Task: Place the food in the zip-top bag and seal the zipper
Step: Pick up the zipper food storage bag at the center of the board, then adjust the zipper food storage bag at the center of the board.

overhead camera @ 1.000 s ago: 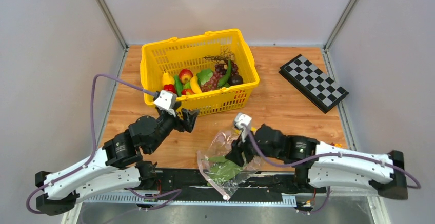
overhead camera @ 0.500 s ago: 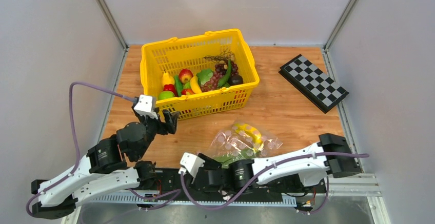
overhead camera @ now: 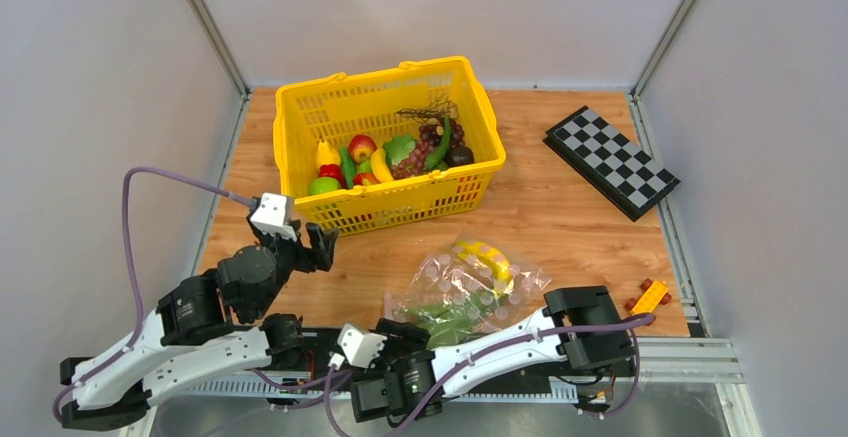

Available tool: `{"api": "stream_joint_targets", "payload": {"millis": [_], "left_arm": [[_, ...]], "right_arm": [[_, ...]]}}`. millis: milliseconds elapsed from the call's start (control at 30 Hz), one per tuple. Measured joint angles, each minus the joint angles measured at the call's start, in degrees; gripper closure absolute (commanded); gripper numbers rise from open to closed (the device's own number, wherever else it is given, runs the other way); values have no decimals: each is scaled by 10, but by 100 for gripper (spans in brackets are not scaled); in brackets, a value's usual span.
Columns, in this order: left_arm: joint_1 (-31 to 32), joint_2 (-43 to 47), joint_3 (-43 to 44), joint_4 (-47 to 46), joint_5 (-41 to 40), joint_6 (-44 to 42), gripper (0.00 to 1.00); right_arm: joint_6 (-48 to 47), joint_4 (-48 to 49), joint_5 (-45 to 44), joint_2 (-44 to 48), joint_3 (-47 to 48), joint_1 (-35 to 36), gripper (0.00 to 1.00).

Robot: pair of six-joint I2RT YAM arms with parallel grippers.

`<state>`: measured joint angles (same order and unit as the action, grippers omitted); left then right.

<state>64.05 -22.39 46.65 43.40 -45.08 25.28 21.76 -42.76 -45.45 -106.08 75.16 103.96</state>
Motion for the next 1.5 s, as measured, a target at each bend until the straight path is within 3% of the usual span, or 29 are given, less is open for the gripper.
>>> {"api": "stream_joint_targets", "payload": {"millis": [67,200,300,433,600,867,1067,1200,1500], "left_arm": [[0,7,0,7,3,2,16],[0,20,0,16,12,4,16],[0,25,0,20,18,4,16],[0,22,0,21,33,3,15],[0,2,-2,11,67,-1,15],[0,-9,-9,-54,161,-16,12],[0,-26,-11,-142,247,-20,11],[0,-83,-25,-212,309,-9,12],[0,-256,-42,-377,408,40,18]], "right_arm": [[14,-24,-17,-8,3,2,53],[50,-64,-47,-22,9,3,88],[74,-80,-63,-23,10,4,100],[77,-60,-67,3,2,4,100],[74,9,-69,140,-57,-3,100],[60,161,-42,538,-230,-101,100],[82,194,-76,813,-322,-179,100],[97,176,-81,852,-330,-184,100],[81,158,-48,768,-314,-184,100]]}}
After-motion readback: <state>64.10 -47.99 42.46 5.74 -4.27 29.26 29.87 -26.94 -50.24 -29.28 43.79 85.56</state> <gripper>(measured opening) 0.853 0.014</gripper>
